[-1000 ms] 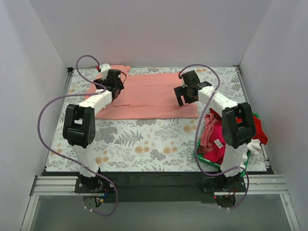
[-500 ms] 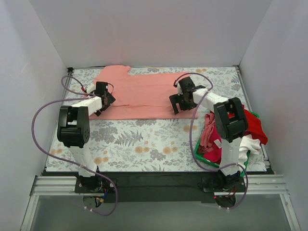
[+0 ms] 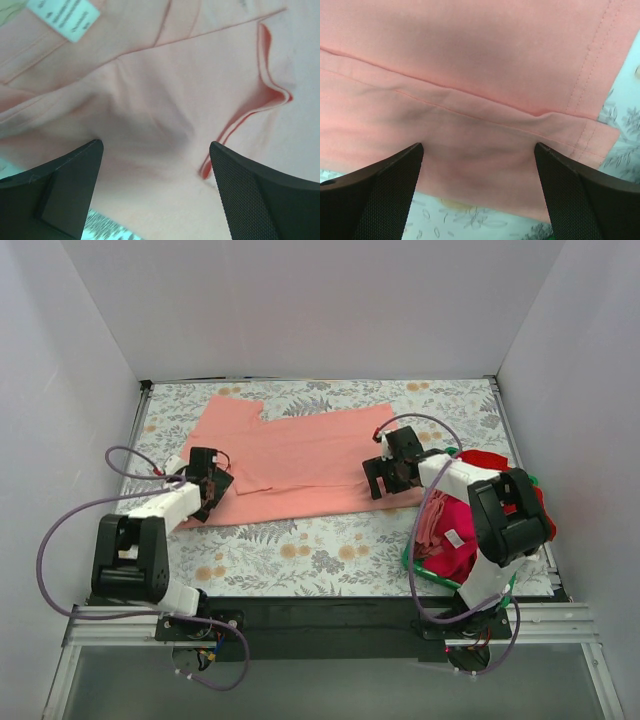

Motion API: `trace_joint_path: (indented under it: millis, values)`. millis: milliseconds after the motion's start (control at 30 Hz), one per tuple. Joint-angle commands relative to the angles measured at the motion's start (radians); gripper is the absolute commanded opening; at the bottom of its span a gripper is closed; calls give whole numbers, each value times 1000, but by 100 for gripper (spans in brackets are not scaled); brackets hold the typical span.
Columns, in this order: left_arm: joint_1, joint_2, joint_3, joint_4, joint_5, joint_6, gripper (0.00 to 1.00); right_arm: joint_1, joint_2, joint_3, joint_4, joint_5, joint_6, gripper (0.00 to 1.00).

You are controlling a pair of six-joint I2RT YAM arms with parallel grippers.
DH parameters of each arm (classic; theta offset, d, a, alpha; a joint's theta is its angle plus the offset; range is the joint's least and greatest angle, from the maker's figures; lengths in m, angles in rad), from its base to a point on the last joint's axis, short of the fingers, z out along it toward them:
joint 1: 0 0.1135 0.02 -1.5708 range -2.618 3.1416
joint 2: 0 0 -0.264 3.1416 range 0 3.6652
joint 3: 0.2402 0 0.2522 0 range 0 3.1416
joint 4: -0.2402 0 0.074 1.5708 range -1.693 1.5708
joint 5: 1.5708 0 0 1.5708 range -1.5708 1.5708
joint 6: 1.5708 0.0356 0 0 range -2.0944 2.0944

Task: Fold and stack the t-shirts
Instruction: Fold the tshirt

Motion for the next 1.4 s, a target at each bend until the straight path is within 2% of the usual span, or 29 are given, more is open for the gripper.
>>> trace_joint_path:
  millis: [0,133,300,433,633,800,900,1000,1200,1267,1367]
  values:
    - [-2,-163,-95,-132,-8,-90,88,18,-74,-141,-55,-56,57,98]
    - [-10,-338,-187,-160,0,-112,88,37,-151,-162,-56,-56,63,98]
    - [-21,-446,-152,-173,32,-80,90,38,-224,-84,-72,-79,52,98]
    - [-28,-408,-91,-140,99,-38,91,38,-284,-45,-73,-79,64,98]
    - [-53,-216,-10,-71,173,-1,91,38,-390,-88,-67,-41,97,98]
    - [-71,-101,29,-23,187,19,74,37,-457,-137,-67,27,106,98]
    - [-76,-62,50,-8,181,28,68,37,-470,-149,-67,48,107,98]
    - [-77,-12,72,-5,176,43,67,37,-477,-154,-67,65,103,98]
    - [-79,50,109,-5,175,63,53,37,-467,-150,-69,85,95,98]
    - [-82,57,112,-5,176,69,45,37,-464,-150,-67,87,95,98]
    - [-85,69,110,-5,169,69,43,35,-459,-149,-69,94,94,98]
